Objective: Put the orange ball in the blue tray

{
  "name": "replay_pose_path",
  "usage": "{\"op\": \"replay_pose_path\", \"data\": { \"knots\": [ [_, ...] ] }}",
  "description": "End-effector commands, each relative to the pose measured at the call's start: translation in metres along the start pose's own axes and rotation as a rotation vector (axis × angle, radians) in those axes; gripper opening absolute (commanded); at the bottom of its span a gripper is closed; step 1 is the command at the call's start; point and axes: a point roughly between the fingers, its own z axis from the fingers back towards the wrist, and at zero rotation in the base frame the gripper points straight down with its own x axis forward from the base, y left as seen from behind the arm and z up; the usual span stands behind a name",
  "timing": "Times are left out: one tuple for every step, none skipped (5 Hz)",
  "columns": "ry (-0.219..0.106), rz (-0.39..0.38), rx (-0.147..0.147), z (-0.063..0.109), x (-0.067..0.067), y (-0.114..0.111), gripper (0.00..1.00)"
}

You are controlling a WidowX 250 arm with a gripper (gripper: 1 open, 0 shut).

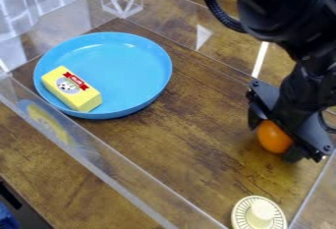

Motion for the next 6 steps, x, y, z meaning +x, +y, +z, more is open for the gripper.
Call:
{"op": "replay_pose_path", "data": {
  "knots": [
    [0.016,0.021,0.016,-0.002,-0.003,0.012,0.0],
    [0.023,0.019,0.02,-0.002,-0.003,0.014,0.0],
    [0.03,0.016,0.025,-0.002,-0.004,0.016,0.0],
    [0.037,0.012,0.03,-0.002,-0.004,0.018,0.0],
    [0.044,0.008,0.035,-0.001,-0.004,0.02,0.0],
    [0.053,0.003,0.04,0.0,-0.005,0.023,0.0]
  ]
}}
